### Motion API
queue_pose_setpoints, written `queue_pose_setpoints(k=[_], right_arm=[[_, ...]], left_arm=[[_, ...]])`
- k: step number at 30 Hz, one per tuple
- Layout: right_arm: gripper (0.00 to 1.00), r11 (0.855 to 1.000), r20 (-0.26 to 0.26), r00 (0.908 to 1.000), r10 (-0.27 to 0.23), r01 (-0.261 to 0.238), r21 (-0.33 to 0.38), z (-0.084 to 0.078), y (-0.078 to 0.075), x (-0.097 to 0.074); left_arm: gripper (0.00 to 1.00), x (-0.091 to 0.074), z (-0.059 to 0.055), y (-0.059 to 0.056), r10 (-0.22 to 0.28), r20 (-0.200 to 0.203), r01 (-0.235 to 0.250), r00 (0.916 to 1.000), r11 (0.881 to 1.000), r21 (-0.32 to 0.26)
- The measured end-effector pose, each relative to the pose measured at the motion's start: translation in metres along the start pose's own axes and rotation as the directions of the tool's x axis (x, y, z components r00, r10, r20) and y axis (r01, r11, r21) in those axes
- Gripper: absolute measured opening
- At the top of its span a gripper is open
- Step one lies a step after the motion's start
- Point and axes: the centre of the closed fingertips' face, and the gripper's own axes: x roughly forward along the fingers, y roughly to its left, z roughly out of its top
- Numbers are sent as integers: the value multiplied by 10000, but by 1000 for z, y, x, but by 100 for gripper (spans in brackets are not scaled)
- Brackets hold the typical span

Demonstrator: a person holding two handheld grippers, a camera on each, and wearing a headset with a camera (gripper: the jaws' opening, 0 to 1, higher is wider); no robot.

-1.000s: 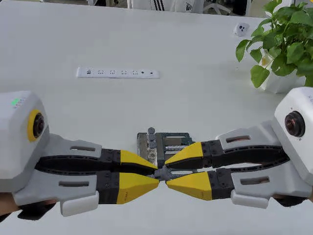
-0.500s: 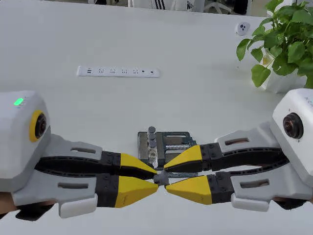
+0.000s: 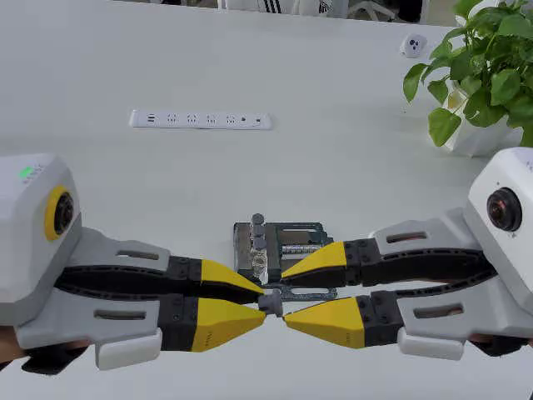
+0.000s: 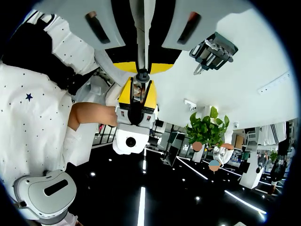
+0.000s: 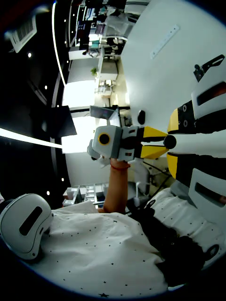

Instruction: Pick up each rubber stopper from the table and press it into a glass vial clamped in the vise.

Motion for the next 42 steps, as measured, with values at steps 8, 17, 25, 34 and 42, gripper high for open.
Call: queue_pose_setpoints(k=[8, 17, 25, 34, 42], right_arm=[[8, 9999, 38, 10000, -25, 25, -110, 1, -1, -1], [7, 9996, -93, 10000, -2, 0, -300, -1, -1, -1], [7, 9988, -223, 9997, 73, -84, -491, 0, -1, 1], [6, 9974, -321, 9995, -12, -11, -725, 1, -4, 1], [6, 9986, -545, 9981, -297, 273, -450, -2, -13, 3]], left_arm=[[3, 1, 2, -1, -75, 39, 74, 10000, 10000, 16], [3, -2, 2, -1, -108, 51, 108, 9999, 9999, -56], [3, -5, 2, -1, -148, 92, 149, 9998, 9998, -118], [3, -6, 4, 2, -88, 311, 95, 9995, 9997, -222], [4, -5, 1, 11, 240, 359, -238, 9991, 9997, -52]])
